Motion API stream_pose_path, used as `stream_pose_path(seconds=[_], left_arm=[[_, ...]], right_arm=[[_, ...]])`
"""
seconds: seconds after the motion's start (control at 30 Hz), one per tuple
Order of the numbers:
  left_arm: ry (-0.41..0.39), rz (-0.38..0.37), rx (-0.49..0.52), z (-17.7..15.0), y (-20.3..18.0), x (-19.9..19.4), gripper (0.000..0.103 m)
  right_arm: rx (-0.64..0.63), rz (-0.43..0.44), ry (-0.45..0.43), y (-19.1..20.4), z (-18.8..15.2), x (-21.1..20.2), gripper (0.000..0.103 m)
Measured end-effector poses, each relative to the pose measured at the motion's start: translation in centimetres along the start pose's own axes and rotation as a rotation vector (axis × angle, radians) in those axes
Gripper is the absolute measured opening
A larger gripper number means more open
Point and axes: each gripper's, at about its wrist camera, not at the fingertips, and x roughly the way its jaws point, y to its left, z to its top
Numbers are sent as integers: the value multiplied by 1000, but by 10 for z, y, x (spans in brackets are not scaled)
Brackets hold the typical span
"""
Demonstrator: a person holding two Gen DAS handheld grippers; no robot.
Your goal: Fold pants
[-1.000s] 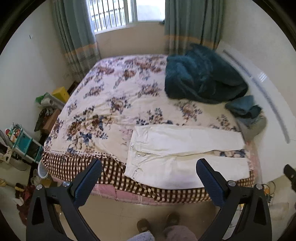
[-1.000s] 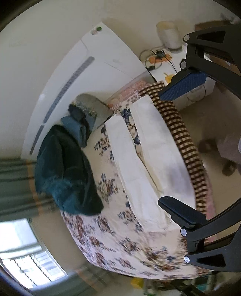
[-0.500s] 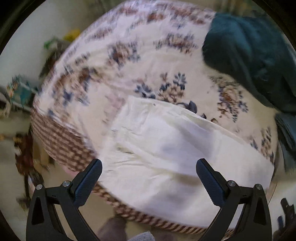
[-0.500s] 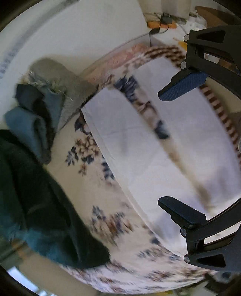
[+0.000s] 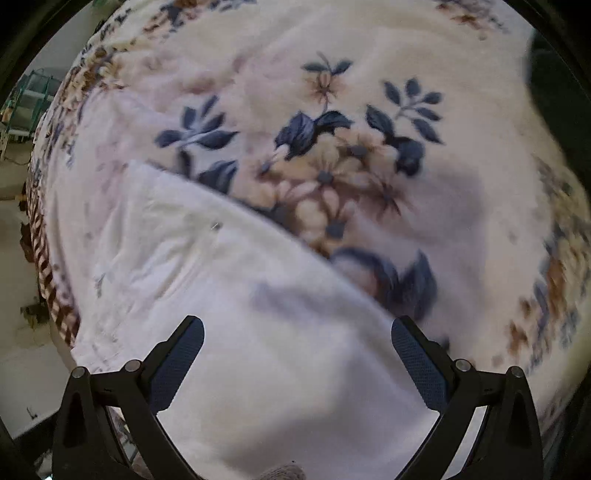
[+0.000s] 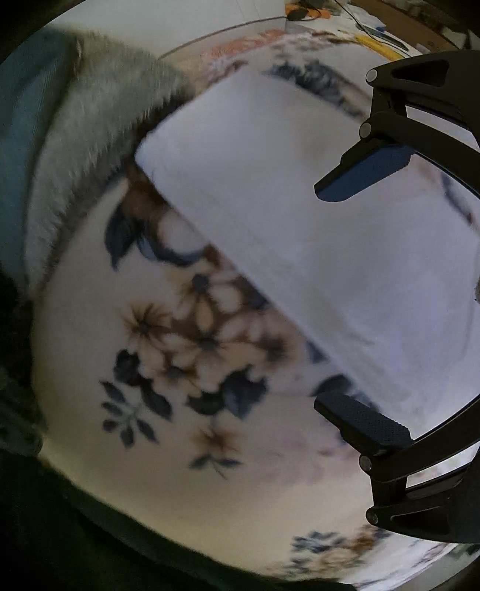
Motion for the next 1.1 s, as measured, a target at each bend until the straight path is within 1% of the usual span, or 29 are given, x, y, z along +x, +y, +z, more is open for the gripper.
stream_pose_path(seconds=[0.07,0.13,0.17,0.2,0.23,0.27,0.3,0.33,0.37,0.4,0.43,0.5,0.6,0.67,0.73,0.8,0.83,0.9,0.93,1.0,1.03,1.1], left_arm=[[24,29,-24,11,-4,16,103],[51,53,-50,18,-2,29,103],[64,55,-59,20,0,35,100],[70,51,-66,20,3,38,90],[62,38,-68,19,5,37,85],[40,23,-71,17,8,33,72],[16,14,-67,14,11,27,54],[-12,6,-50,9,13,17,44],[-30,-23,-37,5,15,10,18],[-49,-60,-27,0,18,2,9],[-63,-76,-21,-4,23,-5,8],[-94,-137,-21,-16,37,-22,5],[-176,-251,-20,-44,70,-57,4],[-212,-324,-15,-69,94,-80,4],[-229,-384,-9,-98,121,-101,4],[-248,-439,-8,-130,159,-114,4],[-245,-464,-11,-137,179,-103,3],[-237,-490,-2,-175,213,-101,3],[-226,-503,-6,-191,228,-91,3],[-203,-507,-1,-209,239,-74,3],[-173,-510,-6,-227,255,-64,3],[-125,-503,-5,-247,269,-35,4]], right_arm=[[9,-18,22,8,7,15,103],[15,-36,52,14,10,29,97],[18,-39,66,17,11,34,91],[19,-43,71,18,11,37,86],[21,-39,70,18,9,39,82],[17,-35,63,19,8,39,71],[4,-38,57,20,7,37,53],[-16,-46,53,21,4,36,41],[-34,-43,53,23,1,33,19],[-43,-36,55,23,-3,30,10],[-46,-18,44,20,-6,23,9],[-58,2,19,10,-15,7,5],[-51,57,-26,-18,-32,-24,5],[-54,81,-56,-36,-47,-47,5],[-69,103,-82,-55,-64,-69,5],[-83,108,-106,-78,-83,-100,5],[-87,108,-118,-92,-93,-111,5],[-82,107,-133,-121,-114,-125,5],[-83,95,-144,-139,-131,-130,5],[-91,68,-152,-169,-146,-138,5],[-97,46,-157,-183,-159,-138,5],[-94,1,-148,-211,-182,-128,4]])
